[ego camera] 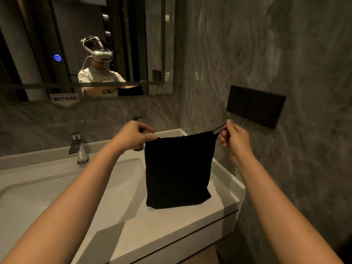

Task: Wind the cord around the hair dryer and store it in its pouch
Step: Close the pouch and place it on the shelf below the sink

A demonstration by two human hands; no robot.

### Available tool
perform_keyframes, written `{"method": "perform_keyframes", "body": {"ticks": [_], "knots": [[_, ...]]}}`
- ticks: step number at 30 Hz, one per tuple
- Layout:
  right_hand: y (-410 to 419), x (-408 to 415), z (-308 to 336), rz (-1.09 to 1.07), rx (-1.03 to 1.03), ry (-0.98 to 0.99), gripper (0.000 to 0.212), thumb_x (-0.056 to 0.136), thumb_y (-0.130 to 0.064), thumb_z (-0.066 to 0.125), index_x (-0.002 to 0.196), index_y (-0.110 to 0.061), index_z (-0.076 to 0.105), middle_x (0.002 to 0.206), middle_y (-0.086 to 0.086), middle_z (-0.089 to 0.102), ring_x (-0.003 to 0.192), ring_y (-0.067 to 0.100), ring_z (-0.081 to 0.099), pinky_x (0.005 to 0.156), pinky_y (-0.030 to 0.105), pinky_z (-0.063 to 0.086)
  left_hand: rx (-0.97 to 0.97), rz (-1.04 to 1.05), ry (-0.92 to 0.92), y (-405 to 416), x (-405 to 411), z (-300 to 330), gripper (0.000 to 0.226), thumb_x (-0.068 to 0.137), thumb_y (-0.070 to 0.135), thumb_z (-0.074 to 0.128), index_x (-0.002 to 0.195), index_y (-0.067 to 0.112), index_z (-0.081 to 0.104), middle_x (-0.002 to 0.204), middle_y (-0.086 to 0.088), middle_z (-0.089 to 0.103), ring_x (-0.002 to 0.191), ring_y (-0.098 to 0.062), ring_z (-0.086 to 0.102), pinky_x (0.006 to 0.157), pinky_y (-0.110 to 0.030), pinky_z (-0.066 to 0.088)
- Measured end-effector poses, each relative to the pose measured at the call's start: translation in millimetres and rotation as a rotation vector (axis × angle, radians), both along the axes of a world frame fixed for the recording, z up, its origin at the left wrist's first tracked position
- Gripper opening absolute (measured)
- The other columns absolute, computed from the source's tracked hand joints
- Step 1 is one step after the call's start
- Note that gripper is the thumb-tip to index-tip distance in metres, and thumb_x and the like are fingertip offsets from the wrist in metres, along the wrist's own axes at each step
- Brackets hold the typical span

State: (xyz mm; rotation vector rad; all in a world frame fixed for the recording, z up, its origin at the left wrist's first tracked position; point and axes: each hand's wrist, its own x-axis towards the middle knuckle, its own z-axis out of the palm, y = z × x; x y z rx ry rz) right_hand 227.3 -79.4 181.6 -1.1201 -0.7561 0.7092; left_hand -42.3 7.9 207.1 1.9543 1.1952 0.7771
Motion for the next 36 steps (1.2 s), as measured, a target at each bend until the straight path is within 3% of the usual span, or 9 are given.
{"method": "perform_keyframes", "body": {"ticks": [3,7,9,15,20,25,29,33,36], "knots": [[1.3,-2.2,9.7,0.017,0.042,0.017,0.027,0.100,-0.025,0.047,0.076,-0.014,0.054,0.059,0.000,0.044,0.043,0.006,0.042,0.037,0.015,0.032,-0.254,-0.032,-0.449,5.2,-1.6,-1.0,0.021,0.093,0.015,0.058,0.110,0.013,0.069,0.083,-0.007,0.058,0.056,-0.009,0.047,0.050,-0.018,0.039],[6.6,-13.7,32.2,0.072,0.049,-0.144,0.027,0.098,-0.022,0.049,0.075,-0.012,0.057,0.057,0.000,0.046,0.044,0.008,0.042,0.039,0.017,0.031,-0.317,-0.077,-0.680,9.9,16.9,8.1,0.024,0.096,0.010,0.050,0.113,0.008,0.067,0.064,0.001,0.035,0.050,-0.008,0.031,0.040,-0.016,0.028],[8.4,-21.8,44.2,0.084,0.052,-0.210,0.027,0.098,-0.021,0.051,0.075,-0.011,0.059,0.058,0.001,0.047,0.046,0.009,0.043,0.041,0.019,0.031,-0.322,-0.110,-0.734,6.2,30.0,20.4,0.023,0.094,0.009,0.054,0.112,0.007,0.067,0.064,0.002,0.036,0.051,-0.008,0.030,0.040,-0.016,0.026],[10.1,-43.9,73.5,0.134,0.062,-0.345,0.022,0.096,-0.022,0.054,0.083,-0.007,0.063,0.063,0.002,0.053,0.051,0.008,0.046,0.047,0.019,0.035,-0.224,-0.136,-0.580,-7.2,58.8,45.0,0.027,0.083,0.013,0.071,0.109,0.016,0.071,0.100,-0.002,0.066,0.063,-0.006,0.045,0.057,-0.017,0.042],[18.3,-52.0,91.9,0.171,0.093,-0.419,0.021,0.093,-0.026,0.059,0.087,-0.009,0.070,0.063,-0.003,0.059,0.049,0.000,0.051,0.047,0.009,0.039,-0.124,-0.184,-0.489,-17.1,78.0,52.6,0.035,0.081,0.014,0.072,0.116,0.015,0.067,0.114,-0.003,0.066,0.106,-0.012,0.057,0.079,-0.026,0.045],[17.4,-55.5,101.9,0.196,0.137,-0.452,0.021,0.093,-0.020,0.058,0.090,-0.002,0.069,0.063,-0.001,0.057,0.047,-0.006,0.054,0.049,0.007,0.041,0.075,-0.140,-0.329,-20.8,81.6,61.1,0.024,0.082,0.025,0.073,0.102,0.011,0.074,0.070,0.005,0.062,0.060,-0.008,0.047,0.057,-0.021,0.040],[17.3,-49.7,95.6,0.173,0.163,-0.384,0.015,0.090,-0.027,0.063,0.083,-0.017,0.070,0.076,-0.002,0.067,0.078,0.014,0.059,0.069,0.024,0.045,0.008,-0.120,-0.469,-24.5,84.2,65.4,0.013,0.084,0.022,0.071,0.091,0.012,0.075,0.067,0.008,0.065,0.047,-0.003,0.042,0.047,-0.017,0.035],[14.1,-43.2,72.7,0.388,0.121,-0.202,0.022,0.093,-0.028,0.057,0.110,-0.015,0.062,0.103,0.003,0.067,0.095,0.016,0.060,0.077,0.023,0.048,-0.049,-0.118,-0.619,-31.9,86.9,76.3,0.012,0.087,0.016,0.067,0.090,0.005,0.071,0.051,0.005,0.059,0.032,0.001,0.039,0.038,-0.015,0.032],[7.7,-55.9,50.0,0.479,-0.001,-0.366,0.032,0.095,-0.023,0.055,0.120,-0.003,0.060,0.104,0.006,0.064,0.096,0.015,0.059,0.085,0.027,0.046,-0.062,-0.155,-0.597,-36.3,92.8,82.1,0.015,0.088,0.020,0.066,0.083,0.007,0.070,0.044,0.003,0.039,0.034,-0.006,0.031,0.038,-0.017,0.023]]}}
